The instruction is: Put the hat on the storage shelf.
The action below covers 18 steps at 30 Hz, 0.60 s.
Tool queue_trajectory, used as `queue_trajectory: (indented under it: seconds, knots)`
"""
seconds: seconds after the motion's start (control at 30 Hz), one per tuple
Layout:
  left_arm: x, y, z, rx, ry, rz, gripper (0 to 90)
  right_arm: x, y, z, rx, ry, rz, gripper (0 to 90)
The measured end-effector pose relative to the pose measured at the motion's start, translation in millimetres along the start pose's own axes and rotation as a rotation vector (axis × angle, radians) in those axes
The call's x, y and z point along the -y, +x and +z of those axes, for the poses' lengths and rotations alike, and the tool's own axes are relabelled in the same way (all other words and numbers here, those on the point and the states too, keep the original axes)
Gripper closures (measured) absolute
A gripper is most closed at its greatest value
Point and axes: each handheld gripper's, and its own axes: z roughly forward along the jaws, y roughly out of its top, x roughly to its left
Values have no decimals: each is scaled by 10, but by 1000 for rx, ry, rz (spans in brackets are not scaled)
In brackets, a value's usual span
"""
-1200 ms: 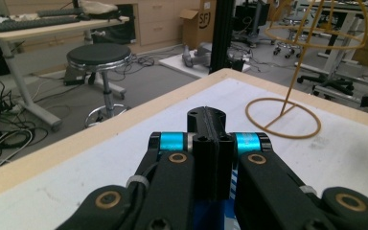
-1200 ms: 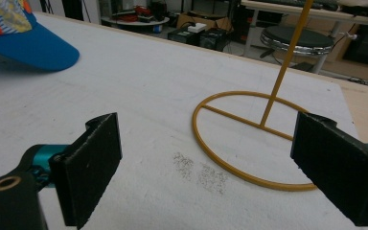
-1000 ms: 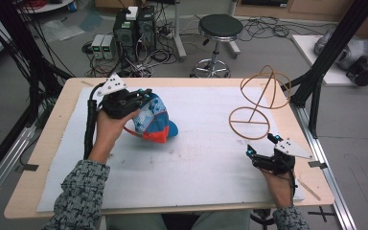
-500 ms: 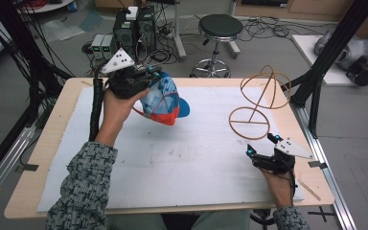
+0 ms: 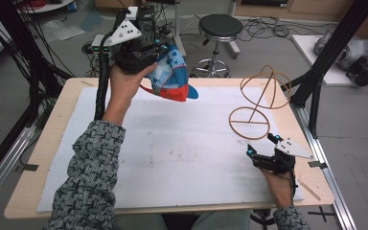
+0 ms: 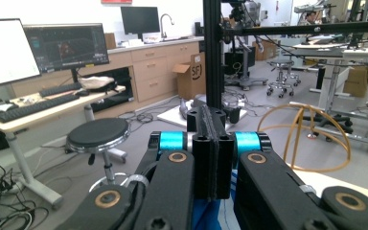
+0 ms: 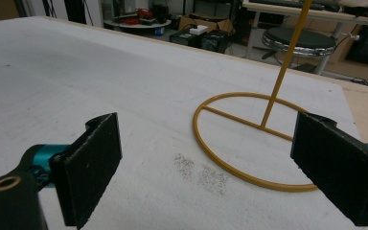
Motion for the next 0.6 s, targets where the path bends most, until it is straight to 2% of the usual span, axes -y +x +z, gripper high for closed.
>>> queue_trajectory:
  seconds: [0.13, 0.37, 0.6]
  knots:
    - [-124, 19, 87, -2, 0, 24, 896, 10, -10, -6, -1, 2, 9, 95]
    - [-350, -8, 273, 11, -31, 22, 896, 10, -26, -18, 4, -5, 16, 95]
    - [-522, -91, 435, 49, -68, 41, 896, 5, -23, 23, -2, -6, 23, 95]
